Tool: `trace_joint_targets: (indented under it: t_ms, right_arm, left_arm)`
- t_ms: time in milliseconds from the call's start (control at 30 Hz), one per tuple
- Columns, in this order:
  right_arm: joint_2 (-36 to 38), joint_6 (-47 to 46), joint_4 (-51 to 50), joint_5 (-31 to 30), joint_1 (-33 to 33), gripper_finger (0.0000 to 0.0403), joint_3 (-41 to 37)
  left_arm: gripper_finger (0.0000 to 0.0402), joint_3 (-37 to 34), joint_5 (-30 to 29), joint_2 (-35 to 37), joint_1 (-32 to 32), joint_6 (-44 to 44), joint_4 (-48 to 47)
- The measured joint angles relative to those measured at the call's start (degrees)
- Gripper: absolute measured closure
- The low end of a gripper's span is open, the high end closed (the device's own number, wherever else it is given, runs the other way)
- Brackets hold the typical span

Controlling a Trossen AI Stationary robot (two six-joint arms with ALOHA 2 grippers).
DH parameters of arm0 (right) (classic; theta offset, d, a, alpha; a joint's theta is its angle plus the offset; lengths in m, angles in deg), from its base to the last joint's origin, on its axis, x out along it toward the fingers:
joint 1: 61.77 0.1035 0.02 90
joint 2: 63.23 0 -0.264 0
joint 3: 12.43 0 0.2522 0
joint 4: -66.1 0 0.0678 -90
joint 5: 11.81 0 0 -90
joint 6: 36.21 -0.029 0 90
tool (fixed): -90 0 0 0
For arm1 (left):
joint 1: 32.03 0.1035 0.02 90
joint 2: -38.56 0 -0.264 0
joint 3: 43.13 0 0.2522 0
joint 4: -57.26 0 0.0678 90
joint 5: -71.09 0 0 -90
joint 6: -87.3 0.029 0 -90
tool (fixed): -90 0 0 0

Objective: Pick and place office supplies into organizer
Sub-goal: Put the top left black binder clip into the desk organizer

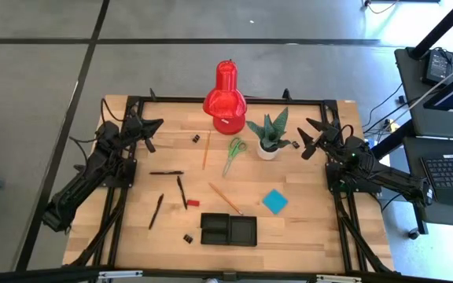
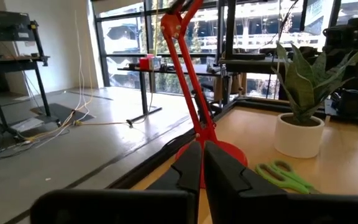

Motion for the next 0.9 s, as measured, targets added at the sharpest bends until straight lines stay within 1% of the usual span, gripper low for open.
trace_joint_targets:
  t_ms: [100, 200, 267, 367, 467, 567, 667, 767, 833, 900]
  right_arm:
    - [0.0, -1.54, 0.0, 0.01, 0.0, 0.0143, 0.01]
    - [0.0, -2.75, 0.0, 0.03, -0.01, 0.0143, 0.0]
    - [0.0, -2.87, 0.0, 0.03, 0.01, 0.0143, -0.01]
    - [0.0, -2.81, 0.0, 0.03, -0.01, 0.0143, 0.01]
    - [0.0, -2.78, 0.02, 0.03, 0.01, 0.0143, -0.01]
    - [-0.02, -2.76, 0.08, 0.03, -0.01, 0.0143, 0.0]
    - [0.0, -2.72, 0.52, 0.03, 0.01, 0.0143, 0.01]
    - [0.0, -2.73, 3.04, 0.03, -0.01, 0.0143, 0.01]
    - [-0.01, -2.72, 5.14, 0.03, 0.0, 0.0143, 0.01]
    - [0.0, -2.72, 6.78, 0.03, -0.01, 0.0143, 0.01]
  left_arm:
    - [0.0366, 0.0, 1.01, 0.0, -0.04, -1.9, 0.0]
    - [0.0328, -0.02, 4.66, -0.02, -0.04, -6.96, -0.01]
    - [0.03, -0.01, 5.99, -0.02, -0.15, -11.36, -0.01]
    - [0.0263, -0.02, 5.95, -0.15, -0.8, -19.05, -0.01]
    - [0.0242, 0.0, 4.65, -0.84, -1.89, -25.15, 0.01]
    - [0.0237, 0.0, 2.81, -2.39, -3.57, -30.03, 0.01]
    - [0.0242, -0.02, 2.04, -4.86, -5.78, -33.23, 0.38]
    - [0.025, 0.0, -1.54, -8.06, -8.94, -33.96, 1.73]
    - [0.0253, 0.0, -4.43, -10.5, -11.13, -33.94, 4.08]
    - [0.0254, 0.0, -6.12, -13.36, -13.19, -33.46, 6.5]
